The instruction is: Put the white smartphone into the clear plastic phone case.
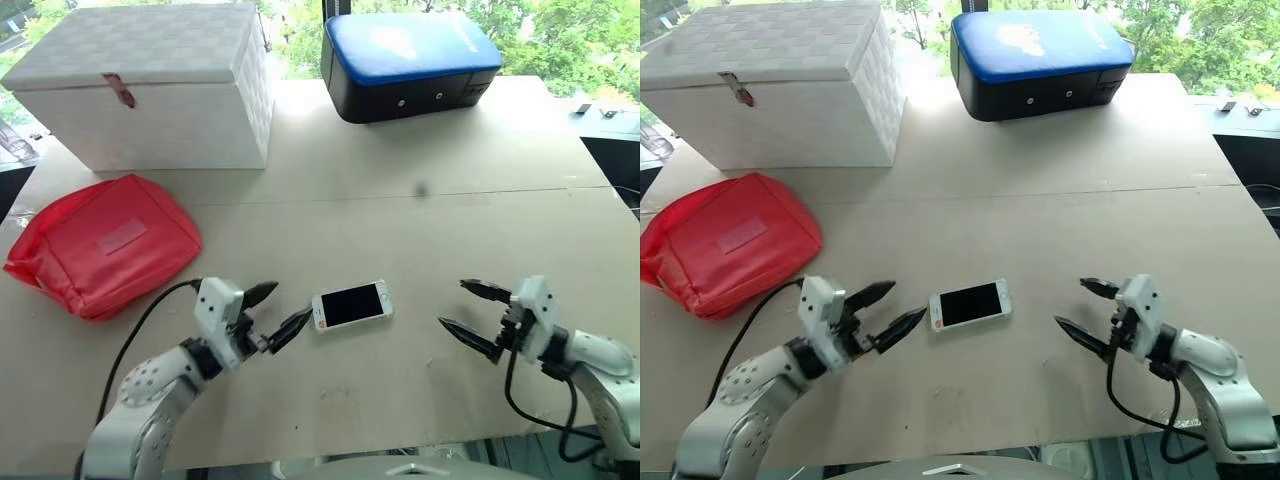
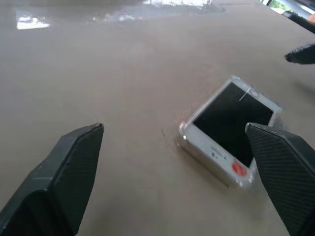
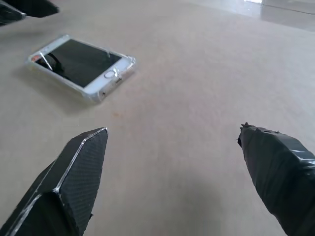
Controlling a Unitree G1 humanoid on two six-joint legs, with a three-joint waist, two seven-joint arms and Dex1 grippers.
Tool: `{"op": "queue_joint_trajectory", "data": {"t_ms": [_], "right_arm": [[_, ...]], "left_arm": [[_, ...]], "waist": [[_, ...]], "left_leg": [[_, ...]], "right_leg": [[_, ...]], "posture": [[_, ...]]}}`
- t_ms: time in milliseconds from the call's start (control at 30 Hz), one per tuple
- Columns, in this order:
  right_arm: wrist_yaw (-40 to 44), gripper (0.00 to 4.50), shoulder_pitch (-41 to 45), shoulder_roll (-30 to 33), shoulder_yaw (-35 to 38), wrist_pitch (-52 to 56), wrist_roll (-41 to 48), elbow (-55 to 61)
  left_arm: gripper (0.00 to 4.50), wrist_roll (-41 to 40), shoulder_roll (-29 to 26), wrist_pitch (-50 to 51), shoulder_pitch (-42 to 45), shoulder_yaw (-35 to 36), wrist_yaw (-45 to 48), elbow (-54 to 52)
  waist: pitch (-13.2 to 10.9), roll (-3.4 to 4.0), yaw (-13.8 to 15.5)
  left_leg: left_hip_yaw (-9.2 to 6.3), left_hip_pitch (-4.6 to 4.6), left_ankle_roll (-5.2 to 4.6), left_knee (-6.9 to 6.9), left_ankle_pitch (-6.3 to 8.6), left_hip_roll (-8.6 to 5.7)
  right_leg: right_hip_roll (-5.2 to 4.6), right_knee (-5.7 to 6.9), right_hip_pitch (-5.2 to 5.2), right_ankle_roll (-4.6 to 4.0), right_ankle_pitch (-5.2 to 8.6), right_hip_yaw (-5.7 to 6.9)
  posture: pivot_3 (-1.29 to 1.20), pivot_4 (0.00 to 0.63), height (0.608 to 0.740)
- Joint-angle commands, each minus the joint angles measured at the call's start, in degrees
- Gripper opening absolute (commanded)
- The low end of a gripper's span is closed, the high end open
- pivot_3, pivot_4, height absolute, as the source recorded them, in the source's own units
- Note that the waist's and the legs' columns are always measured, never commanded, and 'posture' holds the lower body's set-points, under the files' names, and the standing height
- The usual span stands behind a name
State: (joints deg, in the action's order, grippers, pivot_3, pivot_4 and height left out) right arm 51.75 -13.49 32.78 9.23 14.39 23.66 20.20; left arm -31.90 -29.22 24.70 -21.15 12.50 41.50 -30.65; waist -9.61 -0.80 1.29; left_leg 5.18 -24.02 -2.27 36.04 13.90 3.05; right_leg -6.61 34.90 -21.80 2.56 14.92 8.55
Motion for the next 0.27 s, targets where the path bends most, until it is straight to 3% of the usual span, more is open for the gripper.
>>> {"op": "queue_joint_trajectory", "data": {"t_ms": [33, 267], "right_arm": [[-0.34, 4.5, -1.72, 0.57, 4.25, -2.63, 2.04, 3.11], [-2.26, 4.5, -3.12, 0.59, 4.65, -2.44, 1.97, 4.11]], "left_arm": [[4.44, -2.03, -1.19, -0.39, -3.36, 3.38, 0.32, -4.46], [4.44, -3.35, 2.59, 1.34, -3.21, 6.41, -7.74, -4.11]], "waist": [[-0.03, 0.01, 0.03], [-0.04, 0.03, 0.0]], "left_leg": [[-0.03, 0.0, -0.09, 0.04, 0.06, 0.02], [-0.15, 0.01, -0.04, 0.29, 0.31, 0.07]], "right_leg": [[0.01, -0.01, 0.01, 0.02, 0.02, 0.0], [-0.09, 0.1, 0.05, -0.02, 0.02, -0.03]], "posture": [[0.0, 0.15, 0.734], [0.0, 0.15, 0.734]]}}
